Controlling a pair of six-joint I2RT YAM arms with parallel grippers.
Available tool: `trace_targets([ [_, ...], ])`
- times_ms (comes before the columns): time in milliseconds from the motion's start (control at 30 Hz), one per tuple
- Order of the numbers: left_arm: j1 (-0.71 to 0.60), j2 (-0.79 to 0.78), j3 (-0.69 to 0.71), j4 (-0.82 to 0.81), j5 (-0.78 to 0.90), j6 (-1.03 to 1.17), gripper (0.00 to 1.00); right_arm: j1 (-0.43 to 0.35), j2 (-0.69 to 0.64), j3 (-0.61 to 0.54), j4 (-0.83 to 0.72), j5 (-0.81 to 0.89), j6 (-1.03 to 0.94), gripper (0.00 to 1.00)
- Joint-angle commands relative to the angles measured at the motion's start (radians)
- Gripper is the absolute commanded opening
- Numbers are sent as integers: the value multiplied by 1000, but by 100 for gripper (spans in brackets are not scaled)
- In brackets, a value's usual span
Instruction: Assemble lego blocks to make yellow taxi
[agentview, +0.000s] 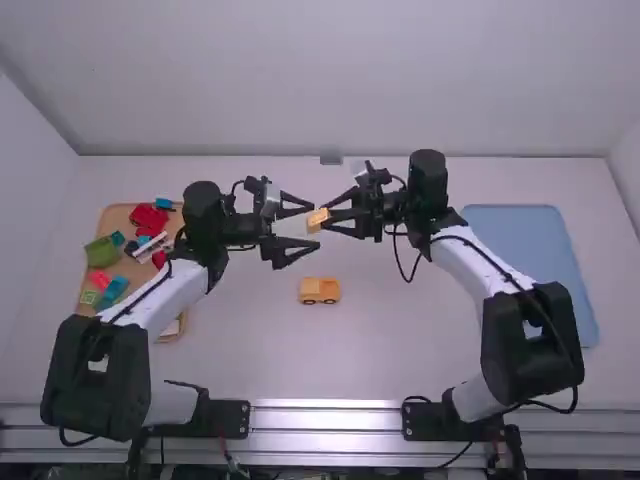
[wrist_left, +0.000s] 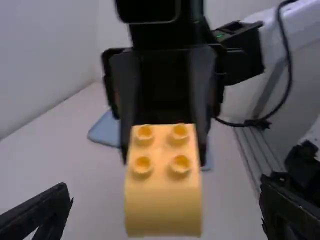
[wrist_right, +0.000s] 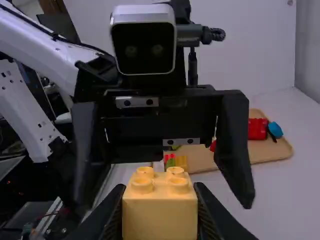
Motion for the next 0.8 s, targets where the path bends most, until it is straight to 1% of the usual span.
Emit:
trace_targets([
  [0,-4,2,24,18,87,14,99,-10,2,32,1,-18,-1,25],
  [100,13,1,24,23,85,6,99,-12,2,30,-7,-14,-6,25],
  [167,30,1,24,7,85,-15,99,-14,2,29,-48,15,-43,24],
  [333,76,1,24,-110,82,22,99,-10,2,30,-253,141,-209,22],
  [367,84,1,24,-151,80,56,99,-3,2,30,-293,151,-248,22],
  [400,91,1,24,-212,43,90,99,2,2,30,-322,159,-277,21],
  [433,93,1,24,-254,2,110,99,1,2,30,-344,163,-296,21],
  [467,93,1,24,-333,-87,150,99,-2,2,30,-363,161,-313,21],
  [533,92,1,24,-417,-161,205,99,-2,2,30,-392,163,-348,21],
  [600,77,1,40,-537,-178,285,99,5,2,30,-429,163,-404,21],
  [700,56,1,92,-705,-189,403,99,14,-1,33,-483,213,-448,20],
  [733,42,1,131,-810,-209,489,99,21,-3,40,-525,256,-464,20],
  [767,32,1,158,-873,-227,538,99,26,-4,48,-558,272,-494,20],
])
